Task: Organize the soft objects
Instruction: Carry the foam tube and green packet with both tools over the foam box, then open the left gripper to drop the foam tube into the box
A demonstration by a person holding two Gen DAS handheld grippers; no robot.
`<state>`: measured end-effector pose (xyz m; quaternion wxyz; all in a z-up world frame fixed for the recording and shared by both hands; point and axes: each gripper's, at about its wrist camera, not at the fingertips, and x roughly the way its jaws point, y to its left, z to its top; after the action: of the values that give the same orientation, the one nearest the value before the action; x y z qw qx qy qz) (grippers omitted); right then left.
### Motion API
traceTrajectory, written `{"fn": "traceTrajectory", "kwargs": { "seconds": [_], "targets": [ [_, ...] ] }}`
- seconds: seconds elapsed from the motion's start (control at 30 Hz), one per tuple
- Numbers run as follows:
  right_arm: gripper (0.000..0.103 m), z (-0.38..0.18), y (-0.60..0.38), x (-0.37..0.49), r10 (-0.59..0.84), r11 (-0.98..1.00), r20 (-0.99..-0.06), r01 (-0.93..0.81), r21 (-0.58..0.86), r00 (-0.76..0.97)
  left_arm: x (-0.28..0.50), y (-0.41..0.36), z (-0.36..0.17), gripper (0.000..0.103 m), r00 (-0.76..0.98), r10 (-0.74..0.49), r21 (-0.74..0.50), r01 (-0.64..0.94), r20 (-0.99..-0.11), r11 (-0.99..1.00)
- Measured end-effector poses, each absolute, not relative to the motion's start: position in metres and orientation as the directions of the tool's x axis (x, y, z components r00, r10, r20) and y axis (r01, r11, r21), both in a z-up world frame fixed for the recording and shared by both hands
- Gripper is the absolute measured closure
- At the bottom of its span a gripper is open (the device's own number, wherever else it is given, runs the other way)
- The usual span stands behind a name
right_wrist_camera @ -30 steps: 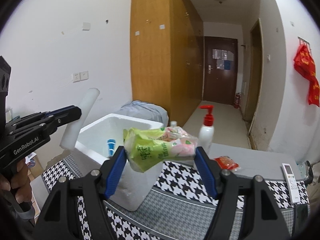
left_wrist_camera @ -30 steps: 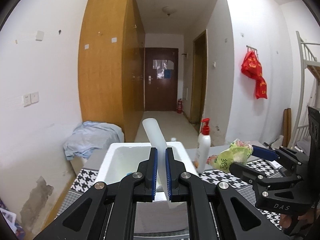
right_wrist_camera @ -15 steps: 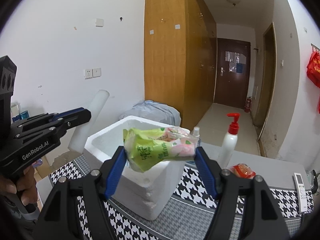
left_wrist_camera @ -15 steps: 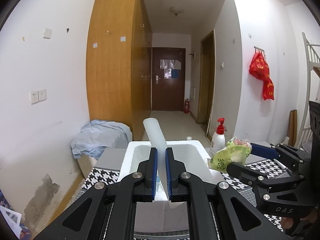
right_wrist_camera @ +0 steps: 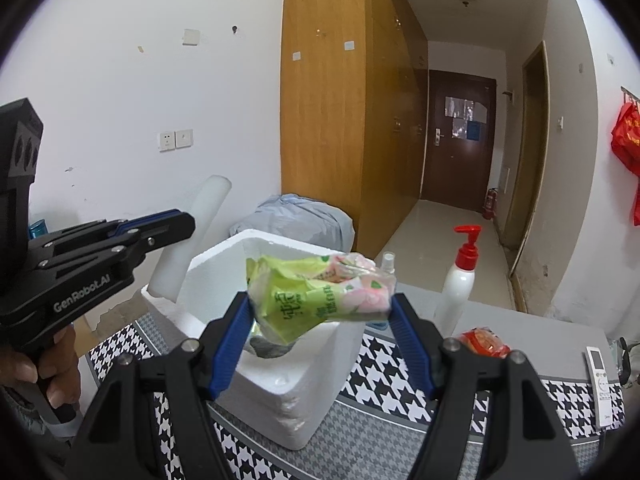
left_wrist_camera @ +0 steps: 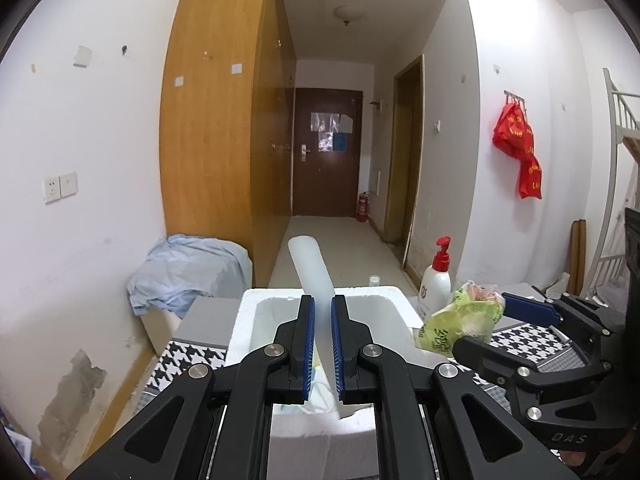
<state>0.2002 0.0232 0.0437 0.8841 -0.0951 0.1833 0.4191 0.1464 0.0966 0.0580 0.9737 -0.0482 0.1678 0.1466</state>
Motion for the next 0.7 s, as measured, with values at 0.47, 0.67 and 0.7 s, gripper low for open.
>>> {"fn": "traceTrajectory", "kwargs": {
  "seconds": [0.47,0.67,0.7],
  "targets": [
    [0.029,0.039,0.023,0.211,0.687,0.65,-0.42,-0.76,-0.009,0.593,0.177,0.112,0.045,0.077,0.878,0.235,-0.053,-0.281,-0.418,0.958],
    [0.029,0.04,0.024,0.212,0.684,0.654,-0.421,-0.756,-0.007,0.596,0.165,0.116,0.049,0.019,0.884,0.281,-0.046,-0.321,-0.374,0.946],
    [0.029,0.04,0.024,0.212,0.685,0.654,-0.42,-0.757,-0.007,0.595,0.162,0.118,0.049,0.015,0.881,0.291,-0.052,-0.333,-0.373,0.941]
  ]
}}
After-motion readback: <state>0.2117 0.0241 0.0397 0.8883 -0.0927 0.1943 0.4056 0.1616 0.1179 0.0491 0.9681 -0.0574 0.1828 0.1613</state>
